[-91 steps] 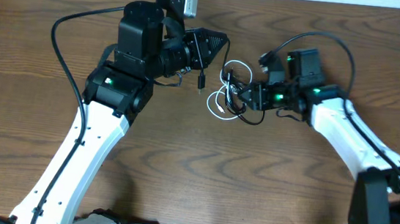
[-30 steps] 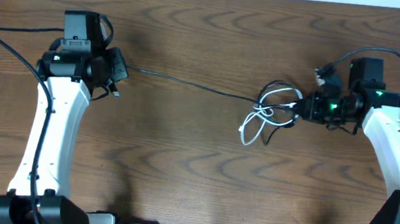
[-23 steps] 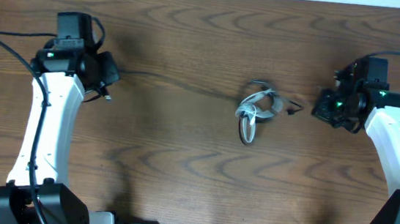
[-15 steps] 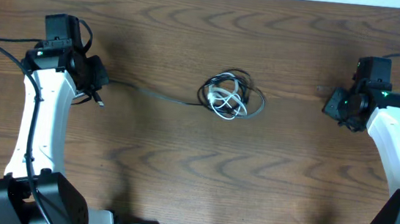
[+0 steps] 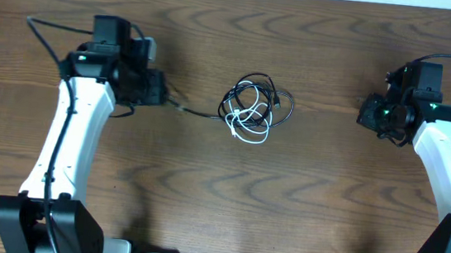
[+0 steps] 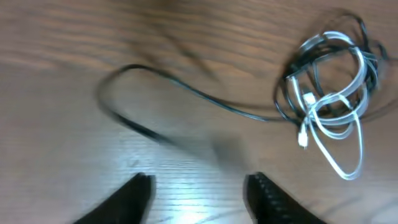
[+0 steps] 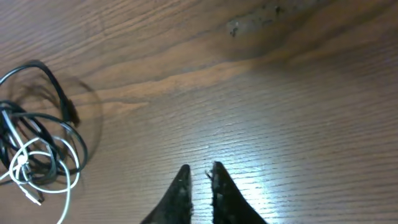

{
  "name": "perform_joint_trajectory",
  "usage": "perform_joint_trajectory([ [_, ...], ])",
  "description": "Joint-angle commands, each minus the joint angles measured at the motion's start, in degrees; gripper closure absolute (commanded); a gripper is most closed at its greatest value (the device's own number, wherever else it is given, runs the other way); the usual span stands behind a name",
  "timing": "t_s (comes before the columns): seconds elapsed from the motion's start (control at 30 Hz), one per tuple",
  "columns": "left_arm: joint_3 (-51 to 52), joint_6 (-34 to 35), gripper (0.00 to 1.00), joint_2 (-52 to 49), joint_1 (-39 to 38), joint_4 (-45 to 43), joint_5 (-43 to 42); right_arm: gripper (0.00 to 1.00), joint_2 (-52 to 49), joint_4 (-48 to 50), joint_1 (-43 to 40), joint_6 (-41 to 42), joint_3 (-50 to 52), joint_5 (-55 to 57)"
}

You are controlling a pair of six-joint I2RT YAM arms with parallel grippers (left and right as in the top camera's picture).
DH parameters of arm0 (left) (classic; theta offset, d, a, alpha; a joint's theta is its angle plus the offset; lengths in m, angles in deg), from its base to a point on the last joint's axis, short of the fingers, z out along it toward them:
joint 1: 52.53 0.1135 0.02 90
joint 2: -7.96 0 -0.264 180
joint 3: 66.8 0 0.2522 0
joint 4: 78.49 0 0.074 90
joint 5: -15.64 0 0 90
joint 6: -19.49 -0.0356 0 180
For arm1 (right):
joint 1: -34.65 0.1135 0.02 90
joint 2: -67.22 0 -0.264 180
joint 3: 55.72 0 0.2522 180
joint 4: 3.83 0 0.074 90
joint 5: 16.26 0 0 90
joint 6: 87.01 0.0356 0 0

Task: Untangle cables

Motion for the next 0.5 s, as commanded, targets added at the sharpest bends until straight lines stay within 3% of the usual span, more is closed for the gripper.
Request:
perform_joint_trajectory([
  [0.0,-1.1,-1.3,0.25,-0.4,-3.7,-0.7,-1.3,0.88,0.6,0.0,0.2,-0.7,0.3,-1.0],
  [0.07,-1.1,-1.3,0.2,-0.4,-6.2,-2.1,-1.3,0.85,0.6,0.0,0.2,-0.7,0.3,-1.0],
  [0.47,-1.1,-1.4,0.2,-11.1,-21.0,-19.9,-1.4,0.84,0.6,-0.1,0.2,-1.2,0.3,-1.0],
])
